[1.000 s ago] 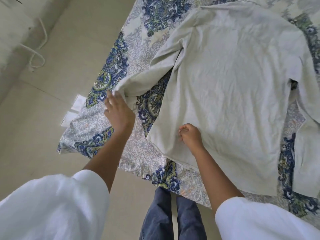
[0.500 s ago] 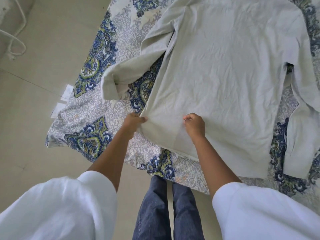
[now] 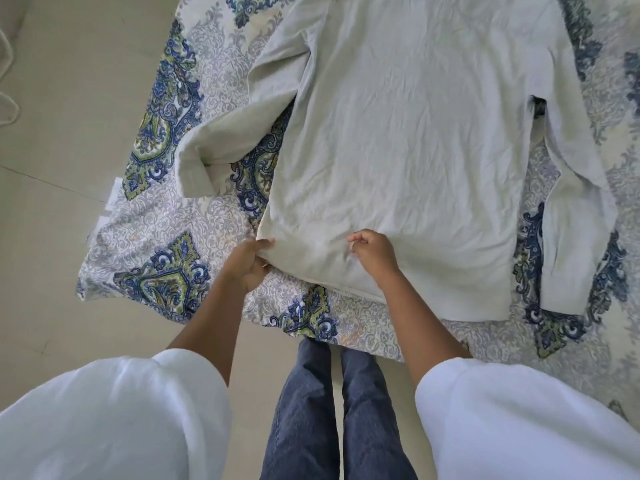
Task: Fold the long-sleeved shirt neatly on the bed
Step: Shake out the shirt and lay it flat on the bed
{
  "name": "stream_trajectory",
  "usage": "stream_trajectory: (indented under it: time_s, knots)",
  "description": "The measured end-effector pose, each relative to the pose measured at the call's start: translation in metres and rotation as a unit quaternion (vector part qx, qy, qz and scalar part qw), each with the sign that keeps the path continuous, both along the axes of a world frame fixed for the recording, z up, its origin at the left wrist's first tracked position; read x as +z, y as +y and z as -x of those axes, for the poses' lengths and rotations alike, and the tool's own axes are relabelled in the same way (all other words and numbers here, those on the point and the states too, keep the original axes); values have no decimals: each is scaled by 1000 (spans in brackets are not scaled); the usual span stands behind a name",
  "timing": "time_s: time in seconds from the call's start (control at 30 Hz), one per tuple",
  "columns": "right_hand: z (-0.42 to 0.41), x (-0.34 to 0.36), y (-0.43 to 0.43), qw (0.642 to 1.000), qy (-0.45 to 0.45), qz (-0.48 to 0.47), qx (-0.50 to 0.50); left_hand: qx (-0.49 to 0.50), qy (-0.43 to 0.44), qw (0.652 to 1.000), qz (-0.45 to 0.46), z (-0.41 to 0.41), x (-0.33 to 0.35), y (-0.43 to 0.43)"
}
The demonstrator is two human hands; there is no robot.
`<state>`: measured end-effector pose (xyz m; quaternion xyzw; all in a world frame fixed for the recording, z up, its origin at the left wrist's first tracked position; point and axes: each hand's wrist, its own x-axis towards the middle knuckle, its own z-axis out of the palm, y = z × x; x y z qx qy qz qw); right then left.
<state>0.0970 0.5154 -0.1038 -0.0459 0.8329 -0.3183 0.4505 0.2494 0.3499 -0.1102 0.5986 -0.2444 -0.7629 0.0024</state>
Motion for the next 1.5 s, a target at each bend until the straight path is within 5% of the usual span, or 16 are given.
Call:
stream_trajectory:
  time_s: [0.17, 0.47, 0.6, 0.73, 1.03, 1.2, 1.33, 1.5]
  knots:
    - [-17, -1, 44, 951, -132, -93, -264, 139, 62, 987, -52, -7, 0, 44]
    - [-47, -6, 115, 844, -237, -15, -481, 9, 13, 999, -32, 17, -12, 100]
    - [-54, -16, 128, 765, -240, 33, -597, 28, -12, 1000, 2, 25, -16, 127]
    - [-57, -21, 132, 713, -253, 161, -634, 46, 19, 998, -34, 32, -16, 149]
    - [-69, -28, 140, 664, -309, 357, -580, 34, 71, 994, -70, 25, -30, 182]
    - [-69, -30, 139, 676, -312, 361, -562, 11, 45, 997, -63, 28, -30, 184]
    - [-66, -26, 135, 763, -293, 303, -491, -43, 24, 998, -44, 25, -25, 182]
    - [-65, -23, 129, 829, -241, 182, -471, -78, 18, 995, -54, 25, -20, 183]
